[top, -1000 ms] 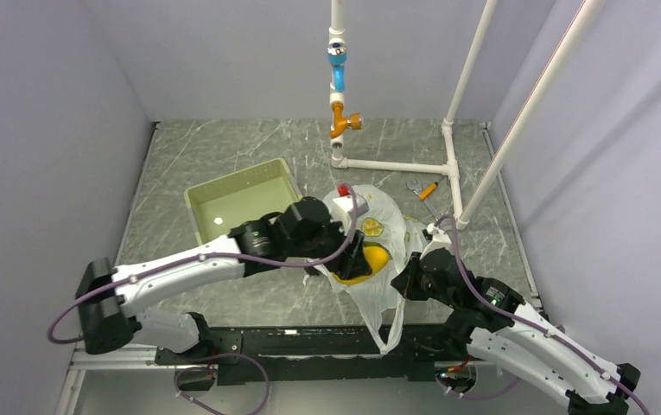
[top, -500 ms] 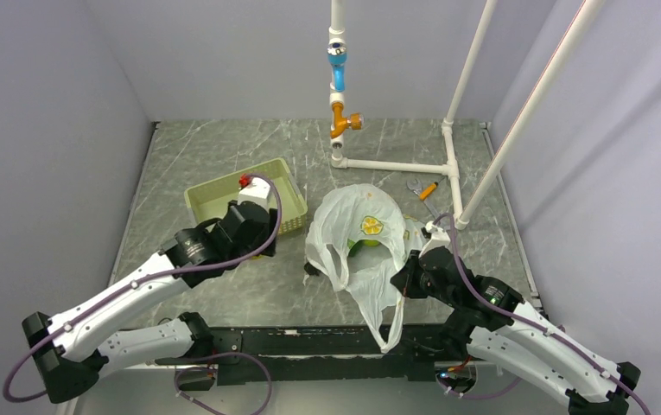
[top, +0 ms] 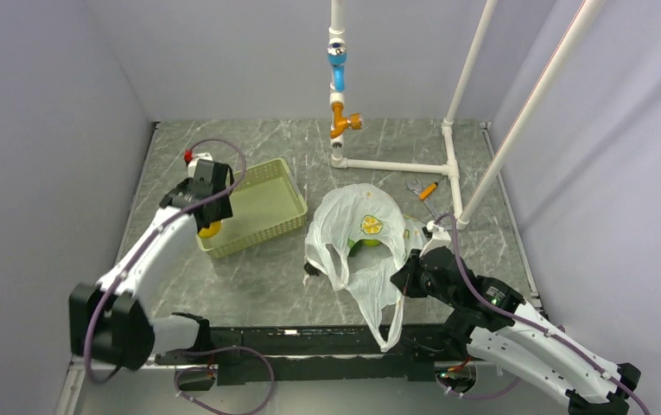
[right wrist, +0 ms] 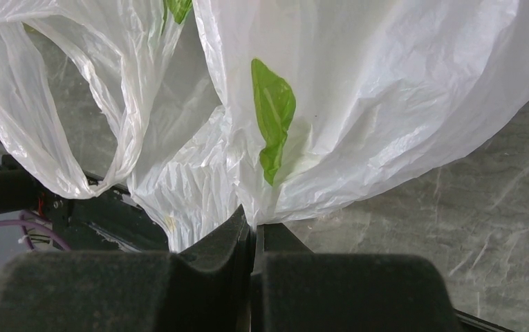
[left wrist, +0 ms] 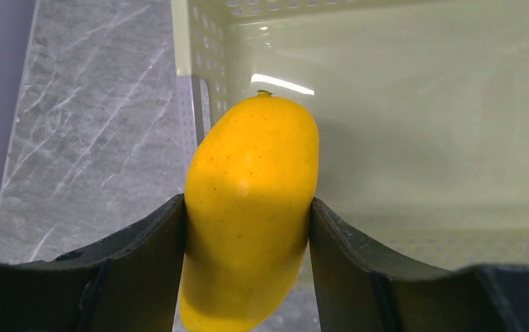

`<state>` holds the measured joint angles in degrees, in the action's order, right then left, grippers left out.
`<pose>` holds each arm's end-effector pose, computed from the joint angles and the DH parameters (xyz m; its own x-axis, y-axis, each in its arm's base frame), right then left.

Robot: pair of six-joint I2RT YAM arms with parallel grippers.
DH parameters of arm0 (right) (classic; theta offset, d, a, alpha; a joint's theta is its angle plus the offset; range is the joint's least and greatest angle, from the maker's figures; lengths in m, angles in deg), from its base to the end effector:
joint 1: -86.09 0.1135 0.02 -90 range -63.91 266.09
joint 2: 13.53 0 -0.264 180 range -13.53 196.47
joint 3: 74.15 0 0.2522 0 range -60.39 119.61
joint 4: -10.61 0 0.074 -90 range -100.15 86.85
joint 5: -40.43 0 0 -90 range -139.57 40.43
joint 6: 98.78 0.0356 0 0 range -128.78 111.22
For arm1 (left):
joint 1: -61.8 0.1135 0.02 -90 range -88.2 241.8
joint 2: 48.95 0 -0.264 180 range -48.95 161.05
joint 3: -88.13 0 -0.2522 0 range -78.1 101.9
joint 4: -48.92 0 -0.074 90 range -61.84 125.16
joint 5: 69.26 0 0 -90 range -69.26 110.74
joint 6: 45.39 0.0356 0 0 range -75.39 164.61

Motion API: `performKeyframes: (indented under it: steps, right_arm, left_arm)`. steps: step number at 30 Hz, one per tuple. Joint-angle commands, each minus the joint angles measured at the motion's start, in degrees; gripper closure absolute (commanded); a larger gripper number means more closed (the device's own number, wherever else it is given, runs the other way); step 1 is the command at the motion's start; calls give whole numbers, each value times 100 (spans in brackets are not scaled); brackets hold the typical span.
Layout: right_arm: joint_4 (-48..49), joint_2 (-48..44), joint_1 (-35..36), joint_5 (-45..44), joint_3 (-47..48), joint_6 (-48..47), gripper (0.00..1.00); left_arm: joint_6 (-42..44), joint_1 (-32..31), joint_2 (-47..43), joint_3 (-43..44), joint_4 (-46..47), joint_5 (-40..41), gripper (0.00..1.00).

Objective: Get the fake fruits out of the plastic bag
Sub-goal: Place the fake fruit in the bin.

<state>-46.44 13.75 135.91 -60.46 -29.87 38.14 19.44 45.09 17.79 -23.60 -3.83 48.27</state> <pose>0.0761 0.0797 0.2381 -0.7634 0.2077 -0.6116 -0.1455 0.8673 0.4761 0.2288 -0.0515 0.2805 -0.6663 -0.1938 -0.7201 -0.3377 0.9393 0.0597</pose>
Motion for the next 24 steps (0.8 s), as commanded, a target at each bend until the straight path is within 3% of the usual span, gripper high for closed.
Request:
performKeyframes:
  steps: [1, 4, 12, 19, 24]
  right_arm:
    - [189, -59, 15, -151, 167, -34, 97]
    - [216, -87, 17, -160, 157, -28, 97]
    - [184, -175, 11, -176, 166, -25, 97]
    - [240, -90, 15, -125, 152, -57, 97]
    - [242, -146, 17, -135, 140, -52, 97]
  left_arm:
    - [-277, 598, 1124, 731, 16, -400, 83]
    - [-283, 702, 1763, 950, 109, -586, 97]
    - [-570, 668, 2452, 985, -6, 30, 88]
    - [-543, 643, 2803, 1011, -20, -260, 72]
    - [-565, 643, 2884, 1068, -107, -247, 46]
